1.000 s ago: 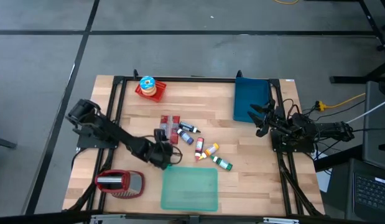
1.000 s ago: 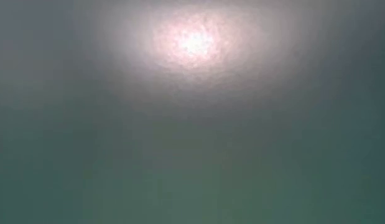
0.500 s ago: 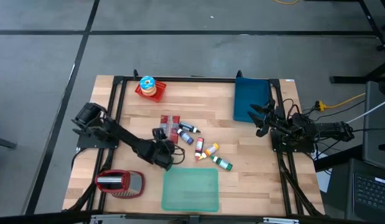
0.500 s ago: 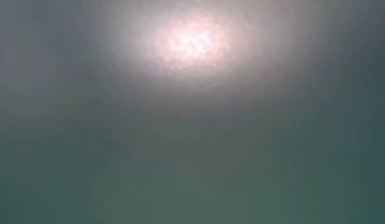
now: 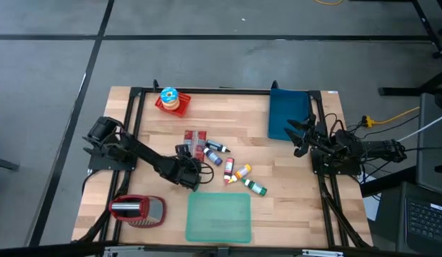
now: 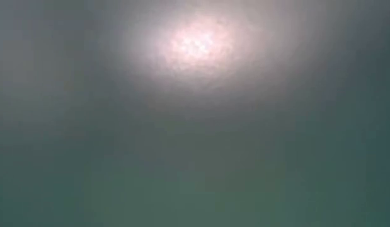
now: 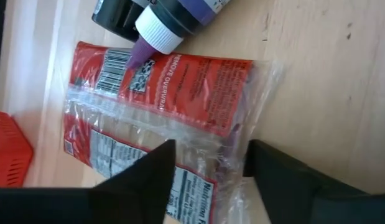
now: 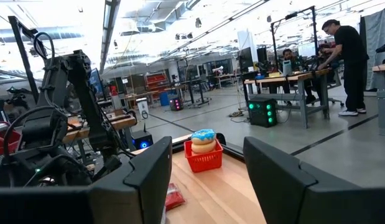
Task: Pick & Place Food Item
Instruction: Put the red popcorn bag into the blue bin
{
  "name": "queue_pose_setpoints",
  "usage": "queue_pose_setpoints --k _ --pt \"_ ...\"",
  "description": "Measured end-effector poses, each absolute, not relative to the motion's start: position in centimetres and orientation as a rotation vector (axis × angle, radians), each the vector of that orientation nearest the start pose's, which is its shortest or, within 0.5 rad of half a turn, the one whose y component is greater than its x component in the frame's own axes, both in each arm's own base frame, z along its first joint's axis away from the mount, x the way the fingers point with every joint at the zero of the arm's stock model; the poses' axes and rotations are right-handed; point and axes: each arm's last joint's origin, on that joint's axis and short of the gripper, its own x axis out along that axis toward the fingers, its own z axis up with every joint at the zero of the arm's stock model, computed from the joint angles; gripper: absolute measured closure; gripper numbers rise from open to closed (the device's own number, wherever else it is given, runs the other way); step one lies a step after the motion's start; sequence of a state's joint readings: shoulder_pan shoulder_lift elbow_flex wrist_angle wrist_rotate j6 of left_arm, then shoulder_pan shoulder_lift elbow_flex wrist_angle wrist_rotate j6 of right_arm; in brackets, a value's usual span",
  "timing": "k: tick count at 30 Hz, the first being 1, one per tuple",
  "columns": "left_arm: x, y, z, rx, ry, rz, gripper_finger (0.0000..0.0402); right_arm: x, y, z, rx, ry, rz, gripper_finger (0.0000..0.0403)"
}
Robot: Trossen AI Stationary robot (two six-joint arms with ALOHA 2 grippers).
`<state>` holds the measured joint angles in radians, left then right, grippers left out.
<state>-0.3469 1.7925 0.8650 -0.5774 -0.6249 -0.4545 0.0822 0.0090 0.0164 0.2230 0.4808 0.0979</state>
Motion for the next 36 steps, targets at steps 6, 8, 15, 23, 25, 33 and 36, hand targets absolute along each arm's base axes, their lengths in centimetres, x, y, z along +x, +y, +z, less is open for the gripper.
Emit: queue_pose_setpoints --k 6,8,15,23,25,33,36 --pt "27.0 -7.4 10.7 0.281 1.255 0.489 0.0359 9.2 -0.6 18.9 0.161 -0.243 -0.386 0.0199" --pt "27.0 -7.3 10.7 0.272 1.265 0.475 0.0388 9.2 -0.6 18.9 0.163 -0.243 -0.386 0.0199" --pt "27.3 -7.2 11.6 0.229 1.265 0.455 0.0399 9.2 -0.6 18.9 0.163 -0.242 -0.386 0.0199" --pt "27.4 -6.8 16.4 0.148 1.127 0.452 0.04 9.2 -0.6 18.9 0.163 -0.242 -0.386 0.0199" --pt "27.1 -6.5 17.6 0.144 1.075 0.467 0.0401 9.2 -0.6 18.9 0.163 -0.242 -0.386 0.0199" --pt "26.1 -5.1 22.7 0.156 0.863 0.471 0.0401 9.2 -0.6 18.9 0.16 -0.24 -0.386 0.0199" --pt "26.2 -4.5 24.1 0.173 0.782 0.455 0.04 9.2 -0.6 18.9 0.16 -0.241 -0.386 0.0199"
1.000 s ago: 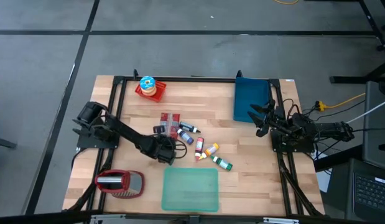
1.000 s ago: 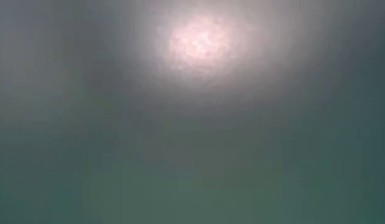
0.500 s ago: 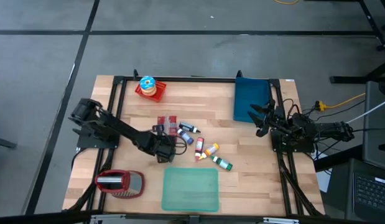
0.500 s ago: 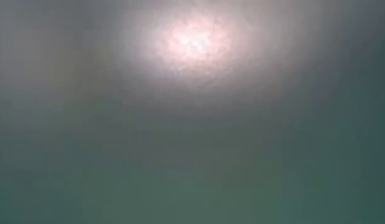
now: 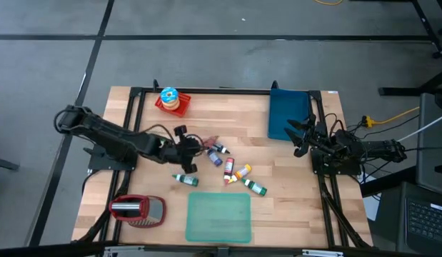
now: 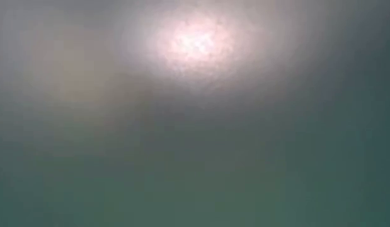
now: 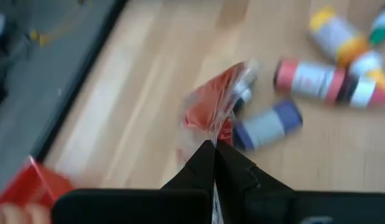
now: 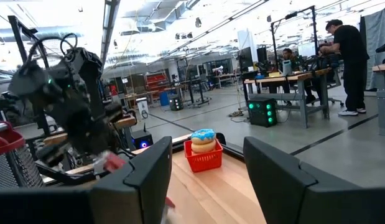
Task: Pick & Place Food Item
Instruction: Put the red popcorn bag into the blue bin
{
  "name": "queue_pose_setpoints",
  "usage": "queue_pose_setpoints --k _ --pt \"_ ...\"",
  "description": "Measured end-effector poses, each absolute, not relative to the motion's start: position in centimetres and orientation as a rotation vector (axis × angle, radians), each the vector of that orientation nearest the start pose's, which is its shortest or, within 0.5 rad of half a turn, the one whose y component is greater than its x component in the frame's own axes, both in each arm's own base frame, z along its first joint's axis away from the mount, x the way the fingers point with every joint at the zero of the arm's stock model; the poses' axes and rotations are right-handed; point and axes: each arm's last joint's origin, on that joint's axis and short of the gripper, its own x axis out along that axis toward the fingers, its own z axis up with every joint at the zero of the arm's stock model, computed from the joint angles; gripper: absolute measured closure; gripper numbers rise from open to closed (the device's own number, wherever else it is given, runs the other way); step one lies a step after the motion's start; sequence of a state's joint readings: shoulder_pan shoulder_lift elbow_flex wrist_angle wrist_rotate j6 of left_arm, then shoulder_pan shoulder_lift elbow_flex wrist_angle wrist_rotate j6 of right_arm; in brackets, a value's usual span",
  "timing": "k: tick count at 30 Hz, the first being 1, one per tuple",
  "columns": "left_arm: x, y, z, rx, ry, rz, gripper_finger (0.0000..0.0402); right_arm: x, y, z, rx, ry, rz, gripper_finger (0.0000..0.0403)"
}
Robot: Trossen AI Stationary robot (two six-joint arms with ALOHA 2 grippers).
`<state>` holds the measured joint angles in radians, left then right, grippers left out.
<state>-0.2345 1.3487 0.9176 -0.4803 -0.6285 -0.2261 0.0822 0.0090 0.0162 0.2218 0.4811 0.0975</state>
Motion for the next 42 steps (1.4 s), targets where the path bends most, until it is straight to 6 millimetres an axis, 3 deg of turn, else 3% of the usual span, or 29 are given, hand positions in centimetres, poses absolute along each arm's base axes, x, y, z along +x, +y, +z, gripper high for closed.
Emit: queue_pose_setpoints --k 5,13,19,34,42 --pt "26.5 -3.1 26.0 0.22 0.678 0.456 0.0401 9.2 -0.6 18.9 0.161 -0.242 -0.386 0.0199" --pt "27.3 0.1 26.5 0.261 0.654 0.473 0.04 9.3 -0.5 18.9 0.161 -0.237 -0.359 0.0199" --pt "28.4 1.6 28.1 0.272 0.497 0.401 0.04 9.3 -0.4 18.8 0.167 -0.231 -0.316 0.0199" --pt "29.6 4.0 34.2 0.329 0.264 0.375 0.04 9.3 -0.4 18.8 0.16 -0.231 -0.332 0.0199" --pt "30.4 5.3 34.0 0.303 0.243 0.34 0.04 9.6 -0.6 18.5 0.119 -0.189 -0.393 0.0199"
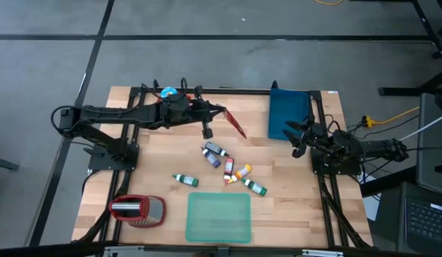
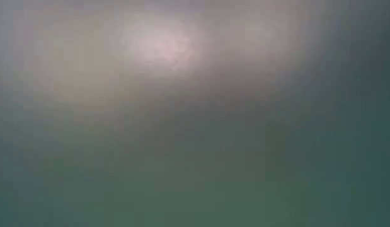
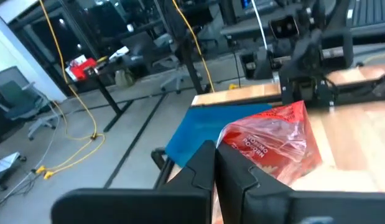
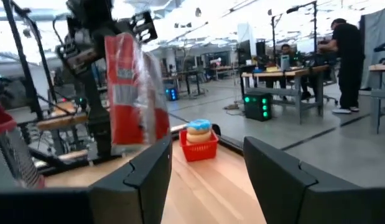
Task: Pick & Place Food Item
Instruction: Put the red popcorn bag into the blue bin
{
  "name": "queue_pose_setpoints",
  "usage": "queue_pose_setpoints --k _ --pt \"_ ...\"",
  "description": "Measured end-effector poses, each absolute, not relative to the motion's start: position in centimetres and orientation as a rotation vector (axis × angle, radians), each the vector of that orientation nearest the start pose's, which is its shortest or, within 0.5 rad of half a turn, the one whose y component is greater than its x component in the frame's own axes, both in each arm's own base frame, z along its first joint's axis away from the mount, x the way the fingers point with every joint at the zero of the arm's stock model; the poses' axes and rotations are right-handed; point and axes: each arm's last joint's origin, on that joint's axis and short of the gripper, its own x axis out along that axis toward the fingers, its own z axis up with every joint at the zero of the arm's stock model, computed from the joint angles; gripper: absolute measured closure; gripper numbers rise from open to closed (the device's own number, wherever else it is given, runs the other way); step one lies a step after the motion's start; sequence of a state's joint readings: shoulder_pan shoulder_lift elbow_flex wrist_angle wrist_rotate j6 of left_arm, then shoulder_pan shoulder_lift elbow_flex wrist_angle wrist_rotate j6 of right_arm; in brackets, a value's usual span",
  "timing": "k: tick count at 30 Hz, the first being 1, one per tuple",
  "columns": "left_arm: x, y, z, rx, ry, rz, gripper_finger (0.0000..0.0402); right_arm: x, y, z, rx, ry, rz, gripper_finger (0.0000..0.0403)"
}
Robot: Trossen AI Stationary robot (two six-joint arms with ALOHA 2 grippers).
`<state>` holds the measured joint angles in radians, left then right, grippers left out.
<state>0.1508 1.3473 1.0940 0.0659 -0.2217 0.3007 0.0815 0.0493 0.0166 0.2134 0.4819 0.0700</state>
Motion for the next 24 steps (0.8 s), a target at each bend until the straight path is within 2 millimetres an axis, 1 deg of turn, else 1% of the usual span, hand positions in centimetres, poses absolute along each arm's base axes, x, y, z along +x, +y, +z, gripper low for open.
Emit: queue_pose_setpoints --k 3,6,8,11,15,19,24 --pt "31.0 5.6 33.3 0.294 0.251 0.333 0.04 9.7 -0.5 18.6 0.134 -0.195 -0.363 0.0199" --pt "31.9 6.1 32.9 0.286 0.207 0.3 0.04 9.9 -0.4 18.6 0.139 -0.195 -0.329 0.0194" --pt "32.6 6.4 32.5 0.284 0.182 0.286 0.04 10.0 -0.3 18.5 0.138 -0.18 -0.312 0.0181" --pt "33.3 6.9 32.1 0.282 0.15 0.268 0.0399 10.3 -0.3 18.3 0.132 -0.156 -0.331 0.0153" --pt "33.8 7.5 32.8 0.256 0.111 0.25 0.04 10.5 -0.5 18.1 0.128 -0.132 -0.399 0.0121" --pt "35.0 7.6 33.8 0.287 0.087 0.248 0.0399 10.8 -0.4 18.2 0.128 -0.134 -0.374 0.0118" --pt "37.2 8.2 34.8 0.327 0.062 0.256 0.04 11.0 -0.4 18.4 0.131 -0.16 -0.356 0.0119"
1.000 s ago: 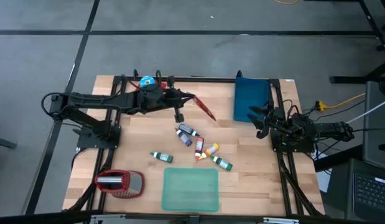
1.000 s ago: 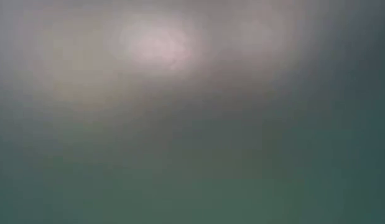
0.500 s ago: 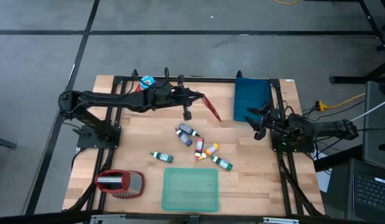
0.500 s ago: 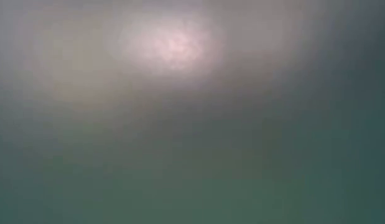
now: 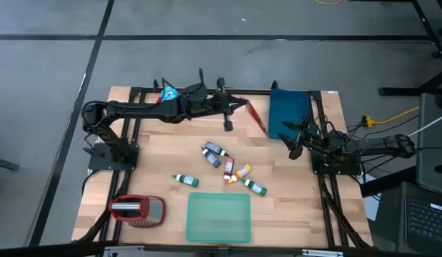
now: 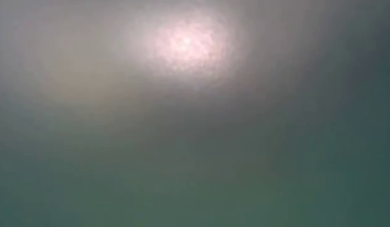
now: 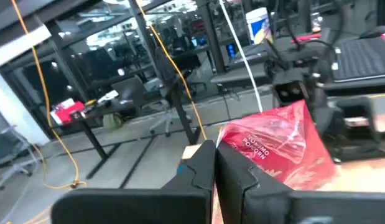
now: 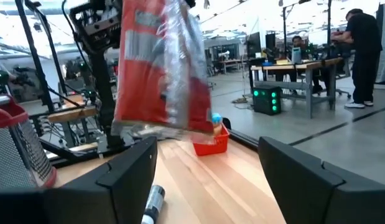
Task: Pick & Place Food Item
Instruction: Put the red popcorn bag into the blue bin
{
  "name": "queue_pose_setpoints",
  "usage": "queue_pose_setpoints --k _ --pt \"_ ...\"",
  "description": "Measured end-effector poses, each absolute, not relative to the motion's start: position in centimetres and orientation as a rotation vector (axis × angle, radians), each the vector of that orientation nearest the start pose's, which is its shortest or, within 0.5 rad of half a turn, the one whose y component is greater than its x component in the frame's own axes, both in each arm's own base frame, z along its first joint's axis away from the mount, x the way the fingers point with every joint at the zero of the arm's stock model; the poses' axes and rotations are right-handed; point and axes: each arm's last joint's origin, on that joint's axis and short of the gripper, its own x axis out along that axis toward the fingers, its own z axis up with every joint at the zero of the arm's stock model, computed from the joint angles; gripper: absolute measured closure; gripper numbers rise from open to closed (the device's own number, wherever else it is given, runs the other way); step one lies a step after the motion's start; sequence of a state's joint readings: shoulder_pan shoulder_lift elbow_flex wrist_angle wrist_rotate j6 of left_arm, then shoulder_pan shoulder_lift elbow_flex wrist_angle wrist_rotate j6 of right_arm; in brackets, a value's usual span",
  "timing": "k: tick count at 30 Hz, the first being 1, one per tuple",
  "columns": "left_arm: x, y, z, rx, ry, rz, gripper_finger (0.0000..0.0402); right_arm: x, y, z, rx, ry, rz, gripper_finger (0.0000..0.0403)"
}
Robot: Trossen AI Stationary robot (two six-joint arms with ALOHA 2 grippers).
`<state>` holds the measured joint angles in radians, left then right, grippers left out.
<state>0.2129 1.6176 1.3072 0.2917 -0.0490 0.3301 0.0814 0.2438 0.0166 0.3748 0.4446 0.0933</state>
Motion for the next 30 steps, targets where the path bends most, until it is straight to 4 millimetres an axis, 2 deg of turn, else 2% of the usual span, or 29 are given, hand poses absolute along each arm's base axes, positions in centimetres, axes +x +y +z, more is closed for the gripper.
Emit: queue_pose_setpoints --k 8,13,24,30 --pt "40.5 9.9 35.0 0.365 0.089 0.276 0.04 11.1 -0.3 18.4 0.125 -0.151 -0.355 0.012" --pt "41.8 11.0 34.7 0.349 0.105 0.268 0.04 11.1 -0.3 18.4 0.125 -0.158 -0.341 0.012" --pt "42.5 11.1 35.1 0.324 0.075 0.221 0.0399 11.1 -0.3 18.5 0.113 -0.164 -0.341 0.012" --pt "42.7 10.6 35.0 0.324 0.075 0.205 0.04 11.1 -0.3 18.5 0.113 -0.164 -0.341 0.012"
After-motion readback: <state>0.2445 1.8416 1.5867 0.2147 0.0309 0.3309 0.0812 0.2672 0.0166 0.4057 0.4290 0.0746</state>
